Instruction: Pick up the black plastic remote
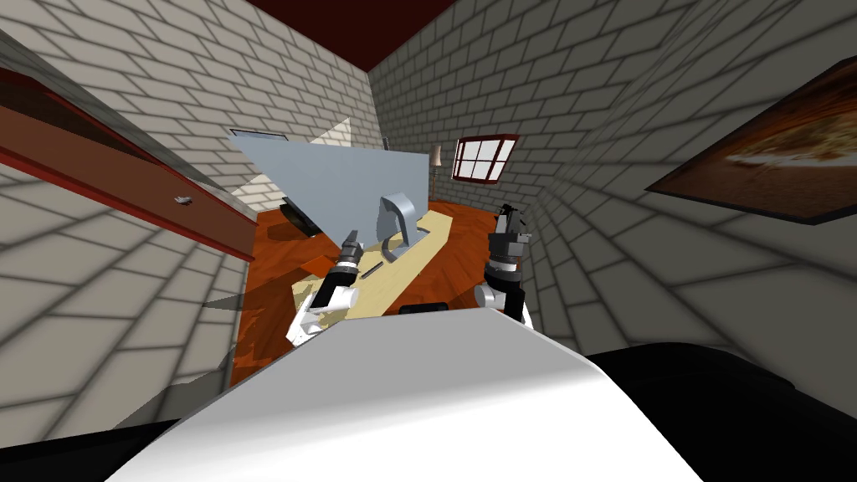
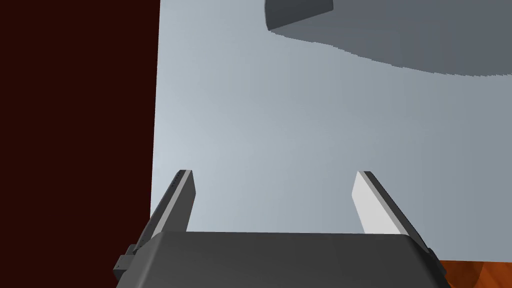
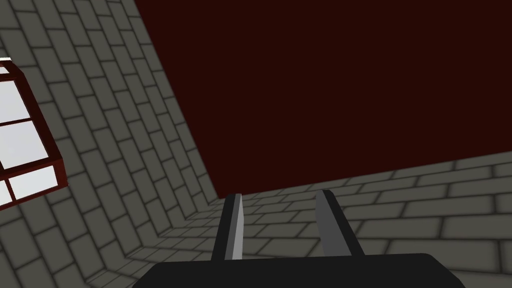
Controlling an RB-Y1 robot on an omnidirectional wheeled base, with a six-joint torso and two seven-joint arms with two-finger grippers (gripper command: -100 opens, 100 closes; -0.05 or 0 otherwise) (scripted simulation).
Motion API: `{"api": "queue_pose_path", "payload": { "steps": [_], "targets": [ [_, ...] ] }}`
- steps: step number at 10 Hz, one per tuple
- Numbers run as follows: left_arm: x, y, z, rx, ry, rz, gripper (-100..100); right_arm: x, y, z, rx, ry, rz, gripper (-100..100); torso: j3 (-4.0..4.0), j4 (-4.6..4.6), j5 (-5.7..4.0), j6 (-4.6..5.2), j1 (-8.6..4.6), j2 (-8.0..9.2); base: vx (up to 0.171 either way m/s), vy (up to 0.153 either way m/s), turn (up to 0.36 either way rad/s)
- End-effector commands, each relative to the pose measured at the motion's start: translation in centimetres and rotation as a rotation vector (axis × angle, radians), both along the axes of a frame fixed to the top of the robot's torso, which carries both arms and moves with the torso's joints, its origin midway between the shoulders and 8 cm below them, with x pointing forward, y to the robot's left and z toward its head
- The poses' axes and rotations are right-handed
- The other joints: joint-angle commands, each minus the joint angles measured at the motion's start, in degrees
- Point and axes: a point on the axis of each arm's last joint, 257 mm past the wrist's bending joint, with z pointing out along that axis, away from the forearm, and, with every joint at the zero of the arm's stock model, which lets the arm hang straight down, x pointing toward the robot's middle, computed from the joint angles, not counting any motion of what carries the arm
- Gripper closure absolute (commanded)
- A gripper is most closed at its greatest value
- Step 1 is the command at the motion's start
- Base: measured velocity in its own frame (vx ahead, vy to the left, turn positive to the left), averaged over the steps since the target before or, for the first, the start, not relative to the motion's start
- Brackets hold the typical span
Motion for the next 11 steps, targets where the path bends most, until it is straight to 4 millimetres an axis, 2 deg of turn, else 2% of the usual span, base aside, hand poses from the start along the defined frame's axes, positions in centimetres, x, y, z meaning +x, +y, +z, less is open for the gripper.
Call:
{"api": "queue_pose_path", "payload": {
  "steps": [1,2,3,4,5,6,7,8,9,10,11],
  "targets": [
    [0.5,0.6,-1.4,-0.006,0.045,0.009,-100,0.0,0.0,0.0,0.0,0.0,0.0,0,0.0,0.0,0.0,0.0,0.0,0.0,0.005,-0.007,-0.004],
    [1.2,1.4,-3.3,-0.017,0.099,0.019,-100,0.0,0.0,0.0,0.0,0.0,0.0,0,0.0,0.0,0.0,-0.01,0.0,0.0,0.006,-0.01,-0.004],
    [1.2,1.4,-3.6,-0.018,0.111,0.022,-100,0.0,0.0,0.0,0.0,0.0,0.0,0,-0.01,-0.01,0.0,-0.01,0.0,-0.01,0.006,-0.007,-0.001],
    [1.8,2.2,-5.3,-0.03,0.156,0.031,-100,0.0,0.0,0.0,0.0,0.0,0.0,0,0.0,0.0,0.0,-0.01,0.0,-0.01,0.012,-0.007,-0.005],
    [1.8,2.3,-5.9,-0.032,0.179,0.036,-100,0.0,0.0,0.0,0.0,0.0,0.0,0,-0.02,-0.01,0.0,0.0,0.01,-0.03,0.011,-0.008,-0.004],
    [2.3,3.1,-7.8,-0.047,0.23,0.047,-100,0.0,0.0,0.0,0.0,0.0,0.0,0,-0.02,-0.01,0.0,-0.01,0.0,-0.03,0.013,-0.009,-0.009],
    [2.3,3.2,-8.3,-0.049,0.249,0.052,-100,0.0,0.0,0.0,0.0,0.0,0.0,0,-0.02,-0.01,0.0,-0.01,0.0,-0.04,0.013,-0.007,-0.004],
    [2.6,4.1,-10.1,-0.067,0.299,0.063,-100,0.0,0.0,0.0,0.0,0.0,0.0,0,-0.02,-0.01,0.0,-0.01,0.0,-0.03,0.022,-0.011,-0.011],
    [2.5,4.2,-10.7,-0.069,0.32,0.068,-100,0.0,0.0,0.0,0.0,0.0,0.0,0,-0.04,-0.02,0.0,0.0,-0.01,-0.06,0.02,-0.009,-0.006],
    [2.8,5.0,-12.5,-0.089,0.368,0.081,-100,0.0,0.0,0.0,0.0,0.0,0.0,0,-0.04,-0.02,0.0,-0.01,0.0,-0.06,0.025,-0.006,-0.013],
    [2.7,5.1,-12.9,-0.091,0.386,0.085,-100,0.0,0.0,0.0,0.0,0.0,0.0,0,-0.04,-0.02,0.0,-0.01,0.01,-0.08,0.021,-0.007,-0.005]
  ]
}}
